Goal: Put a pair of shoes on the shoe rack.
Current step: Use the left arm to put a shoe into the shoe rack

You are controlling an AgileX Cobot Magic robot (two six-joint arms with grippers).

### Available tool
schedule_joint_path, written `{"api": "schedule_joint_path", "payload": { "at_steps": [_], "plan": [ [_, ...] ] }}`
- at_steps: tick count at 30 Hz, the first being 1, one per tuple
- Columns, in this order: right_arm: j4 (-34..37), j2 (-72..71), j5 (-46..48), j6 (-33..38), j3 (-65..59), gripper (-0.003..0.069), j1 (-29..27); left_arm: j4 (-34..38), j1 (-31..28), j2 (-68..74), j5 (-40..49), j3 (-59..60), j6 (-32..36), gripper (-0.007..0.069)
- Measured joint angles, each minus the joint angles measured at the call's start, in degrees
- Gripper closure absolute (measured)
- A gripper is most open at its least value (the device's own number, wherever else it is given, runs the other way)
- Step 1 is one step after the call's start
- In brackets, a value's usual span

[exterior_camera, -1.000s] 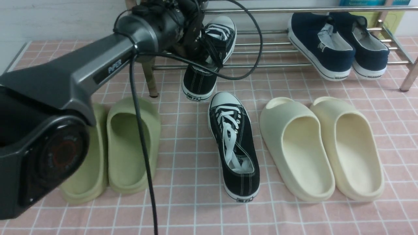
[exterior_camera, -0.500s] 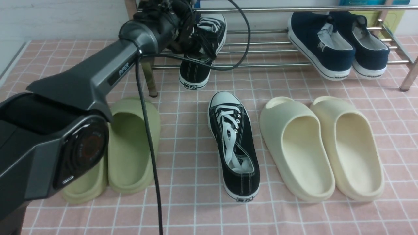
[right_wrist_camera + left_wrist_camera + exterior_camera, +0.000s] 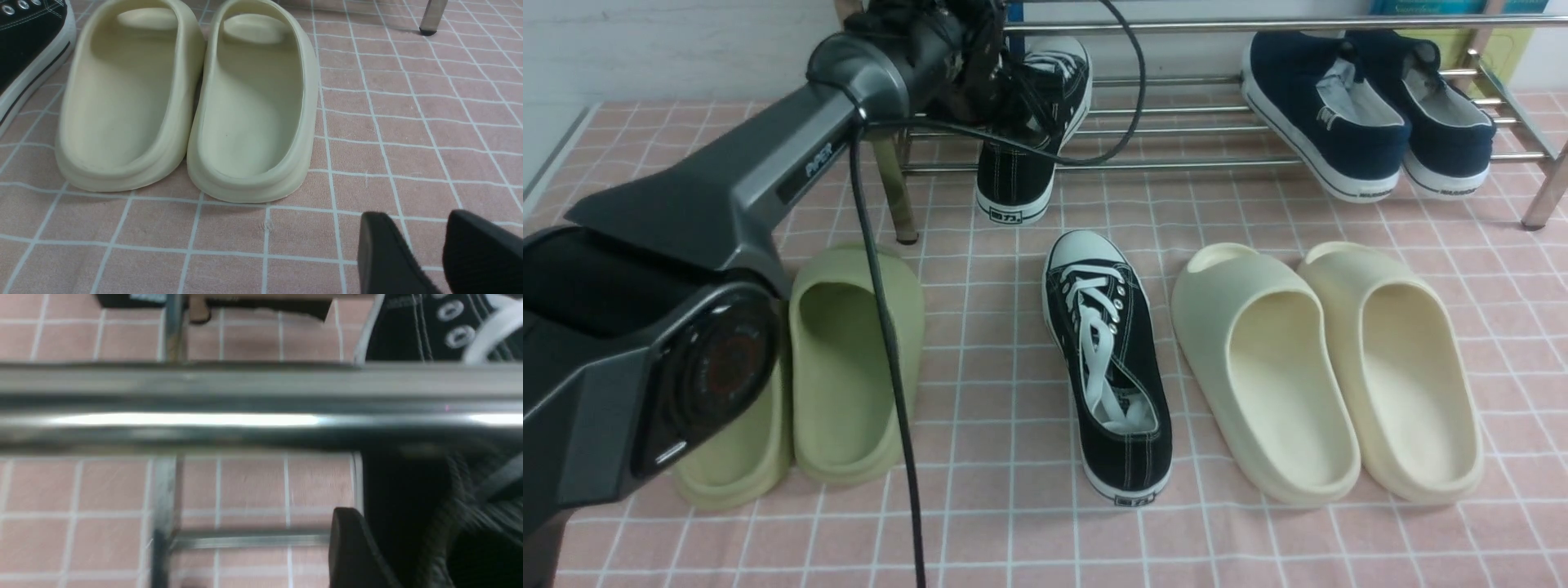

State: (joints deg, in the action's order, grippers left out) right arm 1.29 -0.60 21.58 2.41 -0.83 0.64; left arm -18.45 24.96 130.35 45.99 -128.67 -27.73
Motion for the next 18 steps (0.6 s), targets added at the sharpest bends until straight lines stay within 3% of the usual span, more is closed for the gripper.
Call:
{"api": "schedule_joint_path", "payload": {
  "at_steps": [7, 8, 12, 18],
  "plan": [
    [0.0, 0.0, 0.0, 0.0, 0.0, 0.0422, 0.0, 4.78, 0.05, -9.81, 11.02, -0.62, 14.78, 0.0382],
    [0.0, 0.0, 0.0, 0.0, 0.0, 0.0422, 0.0, 7.22, 0.05, -10.47, 17.34, -0.73, 19.32, 0.0438],
    [0.0, 0.0, 0.0, 0.0, 0.0, 0.0422, 0.0, 13.14, 0.05, -7.59, 24.17, 1.12, 24.94, 0.0526],
    [0.0, 0.0, 0.0, 0.0, 0.0, 0.0422, 0.0, 18.45, 0.17, -0.68, 24.63, 3.91, 27.73, 0.0592]
  ]
}}
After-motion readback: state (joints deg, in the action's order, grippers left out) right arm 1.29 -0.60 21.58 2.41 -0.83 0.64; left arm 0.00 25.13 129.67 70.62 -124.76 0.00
